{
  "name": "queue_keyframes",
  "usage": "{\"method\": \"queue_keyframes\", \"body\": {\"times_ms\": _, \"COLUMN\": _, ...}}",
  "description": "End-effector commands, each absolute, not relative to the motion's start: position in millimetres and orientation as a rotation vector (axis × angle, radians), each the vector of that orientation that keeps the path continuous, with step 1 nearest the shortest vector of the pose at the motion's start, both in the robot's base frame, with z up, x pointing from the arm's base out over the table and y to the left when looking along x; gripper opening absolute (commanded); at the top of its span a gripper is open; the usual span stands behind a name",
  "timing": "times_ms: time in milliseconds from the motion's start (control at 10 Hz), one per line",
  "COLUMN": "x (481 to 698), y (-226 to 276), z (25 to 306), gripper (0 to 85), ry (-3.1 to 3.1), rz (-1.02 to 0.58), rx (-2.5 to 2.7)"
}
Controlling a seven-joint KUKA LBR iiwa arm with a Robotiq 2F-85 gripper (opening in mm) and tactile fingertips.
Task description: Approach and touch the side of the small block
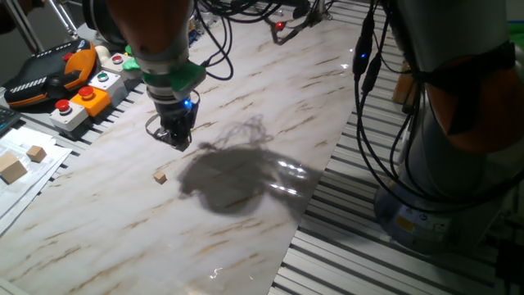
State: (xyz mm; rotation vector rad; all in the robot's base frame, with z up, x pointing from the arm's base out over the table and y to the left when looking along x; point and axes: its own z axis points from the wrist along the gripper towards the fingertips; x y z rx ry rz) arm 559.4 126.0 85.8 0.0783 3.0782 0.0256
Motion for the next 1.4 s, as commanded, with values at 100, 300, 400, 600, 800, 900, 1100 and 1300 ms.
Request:
{"method": "queue_keyframes", "body": {"times_ms": 100, "x": 565.1, "y": 131.1, "z": 83.5, "gripper": 0.7, "ry": 3.076, "rz": 0.017, "rx": 0.07}}
{"method": "queue_keyframes", "body": {"times_ms": 300, "x": 569.7, "y": 131.6, "z": 77.9, "gripper": 0.7, "ry": 3.078, "rz": 0.0, "rx": 0.058}}
{"method": "queue_keyframes", "body": {"times_ms": 400, "x": 570.3, "y": 132.6, "z": 71.0, "gripper": 0.7, "ry": 3.079, "rz": -0.003, "rx": 0.051}}
{"method": "queue_keyframes", "body": {"times_ms": 600, "x": 572.3, "y": 132.7, "z": 57.7, "gripper": 0.7, "ry": 3.076, "rz": 0.021, "rx": 0.061}}
{"method": "queue_keyframes", "body": {"times_ms": 800, "x": 571.1, "y": 139.9, "z": 47.8, "gripper": 0.7, "ry": 3.07, "rz": 0.036, "rx": 0.085}}
{"method": "queue_keyframes", "body": {"times_ms": 900, "x": 571.2, "y": 142.1, "z": 45.7, "gripper": 0.7, "ry": 3.07, "rz": 0.043, "rx": 0.09}}
{"method": "queue_keyframes", "body": {"times_ms": 1100, "x": 573.0, "y": 147.7, "z": 42.2, "gripper": 0.7, "ry": 3.07, "rz": 0.058, "rx": 0.105}}
{"method": "queue_keyframes", "body": {"times_ms": 1300, "x": 573.9, "y": 152.2, "z": 41.5, "gripper": 0.7, "ry": 3.069, "rz": 0.058, "rx": 0.114}}
